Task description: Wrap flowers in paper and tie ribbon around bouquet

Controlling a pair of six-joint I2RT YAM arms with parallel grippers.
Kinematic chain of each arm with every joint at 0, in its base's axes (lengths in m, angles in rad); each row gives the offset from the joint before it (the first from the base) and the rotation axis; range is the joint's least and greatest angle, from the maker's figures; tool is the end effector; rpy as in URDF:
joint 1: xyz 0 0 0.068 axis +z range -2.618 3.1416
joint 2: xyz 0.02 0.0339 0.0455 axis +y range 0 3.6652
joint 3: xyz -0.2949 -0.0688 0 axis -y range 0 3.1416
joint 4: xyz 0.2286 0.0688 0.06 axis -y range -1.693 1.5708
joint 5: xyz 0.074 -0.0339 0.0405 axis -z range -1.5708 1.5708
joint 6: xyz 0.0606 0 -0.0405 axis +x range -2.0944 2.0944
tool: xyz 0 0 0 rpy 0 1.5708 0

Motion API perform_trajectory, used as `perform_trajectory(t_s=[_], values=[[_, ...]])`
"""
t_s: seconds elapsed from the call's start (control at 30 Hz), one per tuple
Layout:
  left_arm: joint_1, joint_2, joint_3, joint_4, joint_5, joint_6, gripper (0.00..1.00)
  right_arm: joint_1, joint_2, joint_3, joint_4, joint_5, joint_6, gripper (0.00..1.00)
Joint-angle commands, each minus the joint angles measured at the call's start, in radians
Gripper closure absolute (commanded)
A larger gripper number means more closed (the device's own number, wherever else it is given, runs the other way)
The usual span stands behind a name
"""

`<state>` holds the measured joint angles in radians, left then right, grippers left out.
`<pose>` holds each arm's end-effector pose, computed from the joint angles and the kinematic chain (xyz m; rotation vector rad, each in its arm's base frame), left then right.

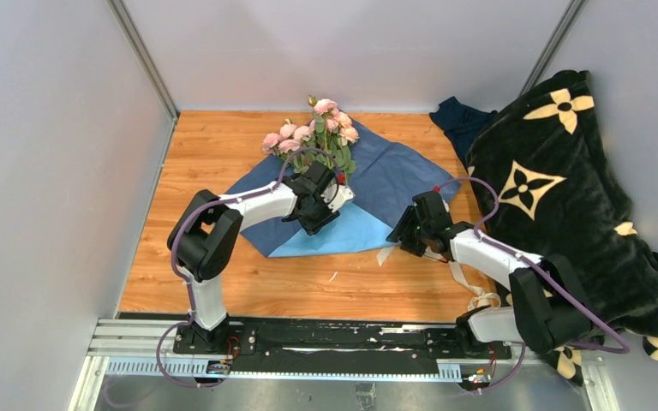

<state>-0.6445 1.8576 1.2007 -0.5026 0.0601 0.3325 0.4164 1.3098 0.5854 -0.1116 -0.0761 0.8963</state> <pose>0.2975 -0.2281 0.1810 1.3008 2.4111 -0.1701 0.2222 0.1033 0.1921 0.5636 2.4591 0.6685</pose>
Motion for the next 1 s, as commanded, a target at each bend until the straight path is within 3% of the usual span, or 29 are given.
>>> perform_trajectory(t_s=[0.0, 0.17, 0.37, 0.47, 0.63, 0.77, 0.97], values=[[-0.005, 0.021, -0.009, -0.004, 0.012, 0.009, 0.57, -0.011, 0.013, -0.031, 0.044, 0.059, 0.027, 0.49], [-0.006, 0.018, -0.005, -0.005, 0.007, 0.012, 0.57, -0.028, 0.035, -0.052, 0.065, 0.04, 0.026, 0.58], [-0.004, 0.017, 0.021, -0.014, -0.006, 0.023, 0.55, -0.031, 0.021, -0.056, 0.062, 0.049, -0.014, 0.89], [-0.005, 0.031, 0.047, -0.02, -0.016, 0.027, 0.54, -0.001, -0.004, -0.013, 0.004, 0.111, -0.083, 0.99], [-0.005, 0.074, 0.055, -0.019, -0.058, 0.037, 0.53, 0.16, -0.029, 0.131, -0.168, 0.371, -0.255, 1.0], [-0.004, 0.081, 0.073, -0.038, -0.048, 0.033, 0.52, 0.234, -0.023, 0.201, -0.217, 0.493, -0.321, 1.0], [-0.004, 0.025, 0.191, -0.141, -0.037, 0.032, 0.52, 0.287, 0.023, 0.256, -0.228, 0.545, -0.369, 1.0]])
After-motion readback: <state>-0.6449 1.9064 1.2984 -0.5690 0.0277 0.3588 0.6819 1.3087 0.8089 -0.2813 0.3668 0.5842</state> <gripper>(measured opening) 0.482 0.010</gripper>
